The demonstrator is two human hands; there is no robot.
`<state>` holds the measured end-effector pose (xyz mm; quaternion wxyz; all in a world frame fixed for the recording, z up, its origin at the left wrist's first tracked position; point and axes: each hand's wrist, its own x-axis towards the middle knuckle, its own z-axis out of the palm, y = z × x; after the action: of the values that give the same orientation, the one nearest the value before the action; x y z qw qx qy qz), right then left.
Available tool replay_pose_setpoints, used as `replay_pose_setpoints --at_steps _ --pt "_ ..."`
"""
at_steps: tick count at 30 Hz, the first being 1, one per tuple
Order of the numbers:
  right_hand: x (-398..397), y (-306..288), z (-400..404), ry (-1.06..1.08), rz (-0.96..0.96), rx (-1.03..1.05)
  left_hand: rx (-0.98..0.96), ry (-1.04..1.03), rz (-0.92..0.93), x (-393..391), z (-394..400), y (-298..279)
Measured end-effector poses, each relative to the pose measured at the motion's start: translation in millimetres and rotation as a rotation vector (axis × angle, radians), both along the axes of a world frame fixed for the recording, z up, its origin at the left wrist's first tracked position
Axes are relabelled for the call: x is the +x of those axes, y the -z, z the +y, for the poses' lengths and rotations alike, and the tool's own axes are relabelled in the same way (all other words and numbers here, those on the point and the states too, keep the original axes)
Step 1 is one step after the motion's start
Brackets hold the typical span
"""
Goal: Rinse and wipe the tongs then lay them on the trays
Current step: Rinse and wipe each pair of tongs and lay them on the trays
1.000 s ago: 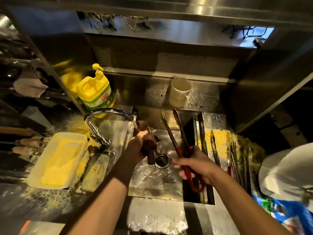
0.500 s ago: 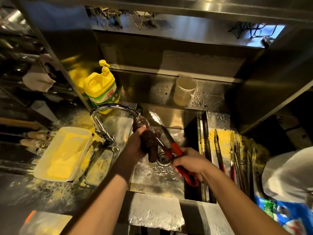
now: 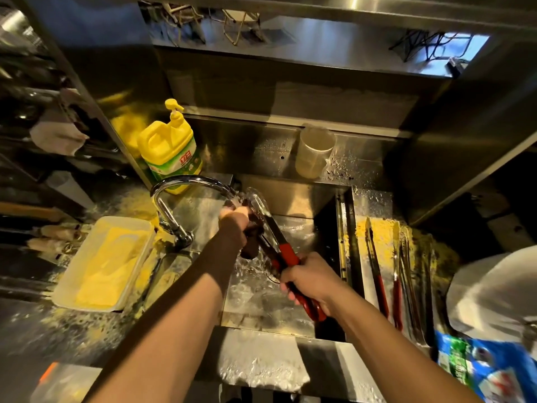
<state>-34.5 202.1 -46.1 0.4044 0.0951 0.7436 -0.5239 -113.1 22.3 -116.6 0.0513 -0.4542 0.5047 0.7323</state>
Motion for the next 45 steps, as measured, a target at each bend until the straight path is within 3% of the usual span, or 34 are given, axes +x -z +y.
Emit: replay_pose_setpoints --at_steps 6,11,14,17,20,24,27,31,37,41,45 --pt "-4.6 -6.7 -8.3 0.010 -0.002 0.015 -0.044 -0.032 0.038 -0.7 1.4 -4.8" --pt "-12.3 -9.6 -11.2 -0.018 0.069 0.054 0.053 -0.068 0.040 -0.1 10.9 -8.0" --pt "-6.8 -10.1 7.4 -0.105 0.035 0.089 -0.031 -0.144 -0.016 -7.6 -9.3 -9.0" --pt "-4.5 -13.5 43.5 -0.131 0.016 0.120 0.062 -0.221 -0.016 -4.9 -28.5 -1.3" --pt "-5.6 -15.4 66.1 0.036 -0.013 0.035 -0.092 -0.153 -0.117 9.6 -24.3 16.5" --pt "-3.8 -15.7 67.3 0.150 -0.069 -0.062 0.067 0.031 -0.062 41.0 4.9 30.0" --pt "0.8 -12.2 60.6 0.198 -0.100 -0.064 0.056 0.083 -0.098 53.1 15.5 38.3" --pt "11.0 -5.4 47.1 0.212 0.014 0.131 0.073 0.170 -0.052 64.7 25.4 31.0" --pt "32.5 0.2 52.8 -0.070 0.427 0.815 -0.060 0.385 0.067 68.9 48.6 18.4" --pt "51.1 -0.2 75.3 0.000 0.503 0.852 -0.172 0.523 0.123 71.3 73.5 1.6" --pt "75.8 -8.6 114.7 0.167 0.531 0.784 -0.143 0.566 0.224 77.8 117.0 -18.3"
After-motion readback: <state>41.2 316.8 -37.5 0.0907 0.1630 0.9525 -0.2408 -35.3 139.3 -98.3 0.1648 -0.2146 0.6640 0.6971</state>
